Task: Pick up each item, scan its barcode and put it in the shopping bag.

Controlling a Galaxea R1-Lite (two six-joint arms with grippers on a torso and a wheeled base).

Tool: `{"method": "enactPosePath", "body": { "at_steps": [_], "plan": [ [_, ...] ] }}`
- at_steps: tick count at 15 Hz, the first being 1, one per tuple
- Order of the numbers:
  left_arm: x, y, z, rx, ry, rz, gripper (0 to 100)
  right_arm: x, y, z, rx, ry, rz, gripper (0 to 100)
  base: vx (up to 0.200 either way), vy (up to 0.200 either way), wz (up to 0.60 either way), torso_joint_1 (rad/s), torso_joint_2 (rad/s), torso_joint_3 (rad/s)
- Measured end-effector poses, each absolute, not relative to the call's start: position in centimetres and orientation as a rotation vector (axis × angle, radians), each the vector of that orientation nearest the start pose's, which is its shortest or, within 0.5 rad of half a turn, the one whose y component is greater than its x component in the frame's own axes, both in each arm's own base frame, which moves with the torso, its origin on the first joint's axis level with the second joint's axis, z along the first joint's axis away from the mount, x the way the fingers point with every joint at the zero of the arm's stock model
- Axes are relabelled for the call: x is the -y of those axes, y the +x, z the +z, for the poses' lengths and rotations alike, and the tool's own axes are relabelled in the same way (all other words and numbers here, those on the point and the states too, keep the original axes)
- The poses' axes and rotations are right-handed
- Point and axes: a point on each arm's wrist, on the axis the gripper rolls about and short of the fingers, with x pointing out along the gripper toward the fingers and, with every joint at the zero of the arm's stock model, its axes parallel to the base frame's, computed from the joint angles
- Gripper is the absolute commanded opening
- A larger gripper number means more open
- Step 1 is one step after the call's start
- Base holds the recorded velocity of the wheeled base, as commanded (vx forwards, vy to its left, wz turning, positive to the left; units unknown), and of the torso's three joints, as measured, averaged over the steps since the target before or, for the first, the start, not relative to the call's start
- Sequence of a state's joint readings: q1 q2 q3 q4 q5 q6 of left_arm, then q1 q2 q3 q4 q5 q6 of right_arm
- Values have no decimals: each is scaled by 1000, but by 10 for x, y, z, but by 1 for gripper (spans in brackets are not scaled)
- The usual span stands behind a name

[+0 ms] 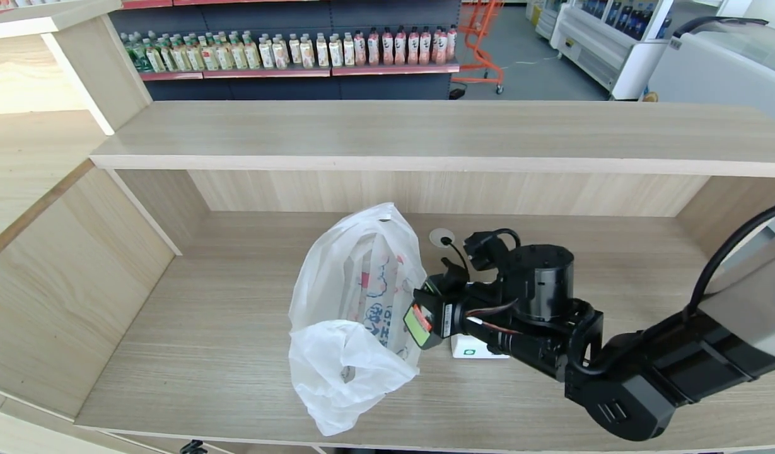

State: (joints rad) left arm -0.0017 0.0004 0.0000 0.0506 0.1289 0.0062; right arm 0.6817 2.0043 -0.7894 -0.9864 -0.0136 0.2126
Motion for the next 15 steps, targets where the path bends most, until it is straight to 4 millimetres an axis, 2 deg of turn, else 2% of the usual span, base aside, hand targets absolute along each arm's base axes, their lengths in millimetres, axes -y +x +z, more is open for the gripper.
{"method": "enactPosePath", "body": {
  "at_steps": [6, 9, 11, 15],
  "plan": [
    [-3, -23, 70, -51, 9, 127, 100, -231, 288, 105, -276, 74, 708, 0, 0, 0, 0, 0, 0, 0],
    [-3, -23, 70, -51, 9, 127, 100, -239, 299, 116, -237, 118, 806, 0, 0, 0, 0, 0, 0, 0],
    [-3, -23, 70, -51, 9, 127, 100, -245, 307, 116, -214, 107, 837, 0, 0, 0, 0, 0, 0, 0],
    [-3, -23, 70, -51, 9, 127, 100, -252, 315, 93, -192, -61, 853, 0, 0, 0, 0, 0, 0, 0]
  ]
}}
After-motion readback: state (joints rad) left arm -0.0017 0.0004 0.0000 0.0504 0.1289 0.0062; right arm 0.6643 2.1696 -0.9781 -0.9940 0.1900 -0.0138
